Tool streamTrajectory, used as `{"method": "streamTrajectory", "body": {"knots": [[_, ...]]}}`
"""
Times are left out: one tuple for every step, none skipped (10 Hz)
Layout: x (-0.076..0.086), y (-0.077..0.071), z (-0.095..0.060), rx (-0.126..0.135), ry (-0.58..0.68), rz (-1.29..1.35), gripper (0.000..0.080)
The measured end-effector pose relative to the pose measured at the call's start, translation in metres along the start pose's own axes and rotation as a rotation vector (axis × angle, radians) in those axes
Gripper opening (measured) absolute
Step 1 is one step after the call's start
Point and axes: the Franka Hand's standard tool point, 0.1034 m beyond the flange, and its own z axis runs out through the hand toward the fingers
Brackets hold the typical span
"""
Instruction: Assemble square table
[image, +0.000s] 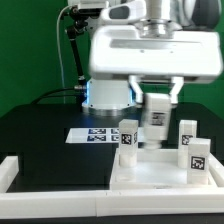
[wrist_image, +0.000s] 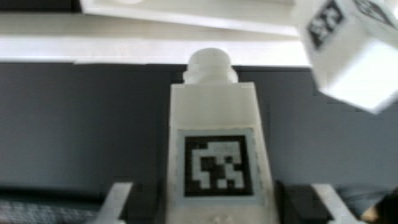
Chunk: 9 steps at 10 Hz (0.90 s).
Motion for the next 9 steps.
{"method": "streamTrajectory", "body": {"knots": [[-0.011,0.019,0.002,0.002,-0.004,0.046,0.0291],[-0.018,0.019,0.007,0.021,-0.005,0.066,0.0291],[-0.023,0.021,0.012,0.029,-0.005,0.080,0.0291],[-0.028,0.021,0.017,0.032,-0.009,0.088,0.0291],[-0.031,0.019,0.021,0.034,-0.015,0.089,0.0291],[-0.032,0.017,0.025,0.037,-0.020,0.086,0.0290],[-0.034,0.016,0.028,0.037,-0.023,0.086,0.0290],[-0.037,0.013,0.034,0.040,-0.029,0.086,0.0290],[-0.037,0.010,0.036,0.043,-0.032,0.085,0.0290]]}}
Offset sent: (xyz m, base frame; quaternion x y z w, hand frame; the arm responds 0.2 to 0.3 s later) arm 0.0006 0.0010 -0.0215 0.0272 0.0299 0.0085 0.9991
